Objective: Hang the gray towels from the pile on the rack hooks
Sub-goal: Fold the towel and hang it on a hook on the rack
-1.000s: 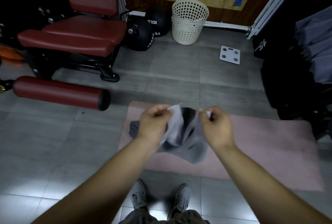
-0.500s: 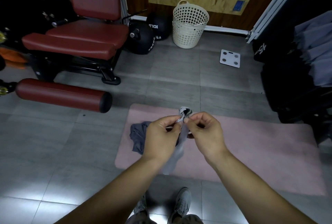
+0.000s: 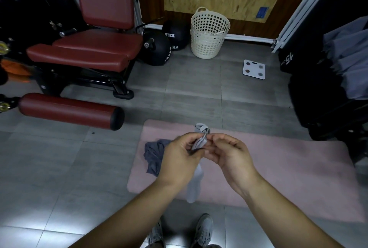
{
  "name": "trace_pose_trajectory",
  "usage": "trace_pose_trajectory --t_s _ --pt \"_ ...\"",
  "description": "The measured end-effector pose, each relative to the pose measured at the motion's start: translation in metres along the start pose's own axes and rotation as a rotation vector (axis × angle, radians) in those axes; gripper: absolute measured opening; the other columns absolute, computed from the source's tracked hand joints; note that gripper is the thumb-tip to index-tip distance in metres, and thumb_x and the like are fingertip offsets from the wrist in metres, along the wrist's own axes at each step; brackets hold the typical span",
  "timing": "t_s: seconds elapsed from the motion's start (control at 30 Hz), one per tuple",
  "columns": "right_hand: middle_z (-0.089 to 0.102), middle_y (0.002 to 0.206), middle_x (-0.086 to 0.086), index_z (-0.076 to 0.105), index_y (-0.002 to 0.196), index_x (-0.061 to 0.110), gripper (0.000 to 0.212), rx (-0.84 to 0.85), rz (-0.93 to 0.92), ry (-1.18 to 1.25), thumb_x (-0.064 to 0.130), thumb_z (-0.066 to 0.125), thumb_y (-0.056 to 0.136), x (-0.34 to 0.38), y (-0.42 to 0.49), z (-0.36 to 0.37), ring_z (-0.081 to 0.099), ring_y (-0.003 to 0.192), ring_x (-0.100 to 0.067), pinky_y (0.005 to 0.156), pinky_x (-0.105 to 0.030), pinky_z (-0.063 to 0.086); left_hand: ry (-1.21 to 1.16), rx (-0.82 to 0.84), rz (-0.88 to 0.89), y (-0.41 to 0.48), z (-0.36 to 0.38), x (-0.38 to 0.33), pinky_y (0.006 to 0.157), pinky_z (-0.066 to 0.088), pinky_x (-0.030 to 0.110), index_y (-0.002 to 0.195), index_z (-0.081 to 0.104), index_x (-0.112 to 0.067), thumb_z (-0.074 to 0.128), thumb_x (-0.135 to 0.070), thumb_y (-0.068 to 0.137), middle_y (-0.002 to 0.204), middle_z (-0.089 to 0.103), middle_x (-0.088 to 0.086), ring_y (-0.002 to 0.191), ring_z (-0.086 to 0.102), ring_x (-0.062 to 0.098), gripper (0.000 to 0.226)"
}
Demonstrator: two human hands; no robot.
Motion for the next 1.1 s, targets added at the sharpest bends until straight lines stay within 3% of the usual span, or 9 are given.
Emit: trace_pose_trajectory --t_s 0.17,0.27,0.33,0.47,0.63,0.77,0.87,0.93,1.1 --pt "0.073 0.095 -0.023 0.069 0.104 -0.002 0.028 0.097 -0.017 -0.021 -0.012 0.044 0.095 0.011 0.001 0.002 0.072 0.090 -0.035 0.084 -0.043 0.060 -0.112 -0.014 -0.063 0.010 -0.008 -0.005 0.076 0.053 0.015 0.090 0.075 -0.018 0.065 0.009 0.088 0.089 0.078 -0.006 0.083 0.072 0.004 0.029" --pt "0.068 0.092 -0.009 0.071 0.101 0.014 0.033 -0.016 -0.189 -0.491 -0.011 0.053 0.092 0.028 0.018 -0.022 0.068 0.081 -0.020 0.071 -0.028 0.058 -0.099 -0.025 -0.032 0.015 -0.017 -0.012 0.082 0.052 0.018 0.090 0.074 -0.020 0.063 0.004 0.092 0.091 0.077 -0.009 0.087 0.070 0.006 0.027" --pt "0.060 0.107 -0.001 0.069 0.103 0.031 0.037 -0.050 -0.303 -0.920 -0.003 0.065 0.087 0.038 0.031 -0.038 0.062 0.091 -0.007 0.078 -0.016 0.051 -0.085 -0.016 -0.012 0.018 -0.022 -0.019 0.081 0.050 0.016 0.087 0.072 -0.022 0.060 0.002 0.094 0.086 0.073 -0.018 0.085 0.066 0.001 0.028" --pt "0.047 0.123 0.007 0.068 0.110 0.032 0.035 0.115 -0.187 -1.213 0.027 0.083 0.079 0.020 0.050 -0.058 0.047 0.114 -0.007 0.100 -0.024 0.041 -0.100 -0.026 0.026 0.026 -0.030 -0.036 0.080 0.051 0.019 0.090 0.072 -0.017 0.056 -0.001 0.096 0.088 0.074 -0.006 0.086 0.066 0.006 0.023" --pt "0.070 0.096 0.014 0.069 0.077 0.027 0.014 0.055 -0.120 -1.145 0.033 0.080 0.083 0.015 0.050 -0.071 0.066 0.088 -0.006 0.082 -0.026 0.052 -0.113 -0.105 0.019 0.042 -0.056 -0.042 0.087 0.055 0.031 0.095 0.074 -0.020 0.056 -0.006 0.097 0.094 0.077 -0.003 0.093 0.071 0.013 0.023" --pt "0.067 0.067 0.017 0.066 0.073 0.022 0.019 -0.016 -0.256 -1.022 0.027 0.075 0.089 0.044 0.036 -0.063 0.055 0.056 -0.002 0.055 -0.016 0.042 -0.083 -0.184 -0.013 0.055 -0.086 -0.026 0.088 0.057 0.035 0.093 0.076 -0.025 0.057 -0.009 0.099 0.093 0.077 -0.004 0.091 0.071 0.014 0.026" --pt "0.068 0.078 0.016 0.069 0.078 0.027 0.014 -0.025 -0.387 -0.996 0.024 0.073 0.090 0.066 0.029 -0.052 0.059 0.065 -0.006 0.061 -0.016 0.044 0.008 -0.226 0.006 0.062 -0.098 -0.024 0.072 0.056 0.020 0.093 0.076 -0.022 0.056 -0.005 0.098 0.087 0.076 -0.008 0.081 0.067 0.007 0.027" --pt "0.069 0.087 0.016 0.070 0.082 0.028 0.012 -0.027 -0.468 -1.003 0.022 0.071 0.092 0.079 0.025 -0.045 0.064 0.076 -0.009 0.067 -0.017 0.047 -0.028 -0.273 -0.038 0.066 -0.104 -0.017 0.064 0.057 0.022 0.096 0.072 -0.021 0.055 -0.004 0.099 0.088 0.072 -0.008 0.078 0.065 0.009 0.024" --pt "0.071 0.086 0.010 0.068 0.092 0.030 0.010 -0.050 -0.476 -0.879 0.019 0.069 0.094 0.096 0.024 -0.038 0.065 0.076 -0.013 0.066 -0.017 0.050 0.024 -0.176 -0.063 0.070 -0.099 -0.009 0.083 0.061 0.035 0.097 0.063 -0.015 0.046 -0.007 0.104 0.097 0.068 0.000 0.090 0.067 0.013 0.020"
Point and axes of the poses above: each hand's wrist, its own y-axis towards the middle knuckle, its own z-axis out of the palm, x = y × z, the point moved 9 cm from there along y, towards the middle knuckle
